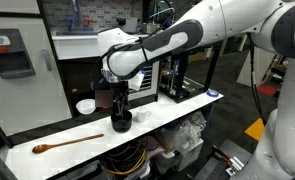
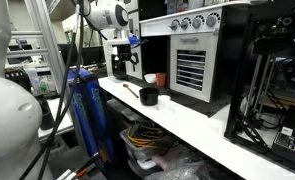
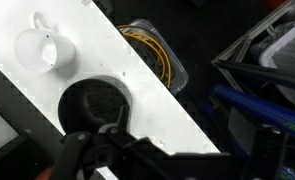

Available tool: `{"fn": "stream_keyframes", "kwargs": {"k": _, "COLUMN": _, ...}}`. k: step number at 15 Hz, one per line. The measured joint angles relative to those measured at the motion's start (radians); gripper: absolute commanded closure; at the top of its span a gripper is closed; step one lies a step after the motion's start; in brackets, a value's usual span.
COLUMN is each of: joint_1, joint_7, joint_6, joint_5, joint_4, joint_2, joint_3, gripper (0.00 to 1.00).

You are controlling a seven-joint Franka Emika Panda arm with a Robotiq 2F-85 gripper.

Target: Use the spoon to stir the contents of the black cup

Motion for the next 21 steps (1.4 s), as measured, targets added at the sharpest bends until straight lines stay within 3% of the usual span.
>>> {"fn": "stream_keyframes", "kwargs": {"k": 11, "joint_1": 0.007, "joint_7": -0.054, "joint_6": 0.032, "joint_5": 0.013, "joint_4": 0.016, "joint_2": 0.034, "joint_3": 0.006, "gripper": 0.0}}
{"fn": "stream_keyframes", "kwargs": {"k": 21, "joint_1": 0.027, "joint_7": -0.361, "joint_6": 0.11, "joint_5": -0.007, "joint_4": 0.311, "joint_2": 0.376, "joint_3": 0.038, "gripper": 0.0}}
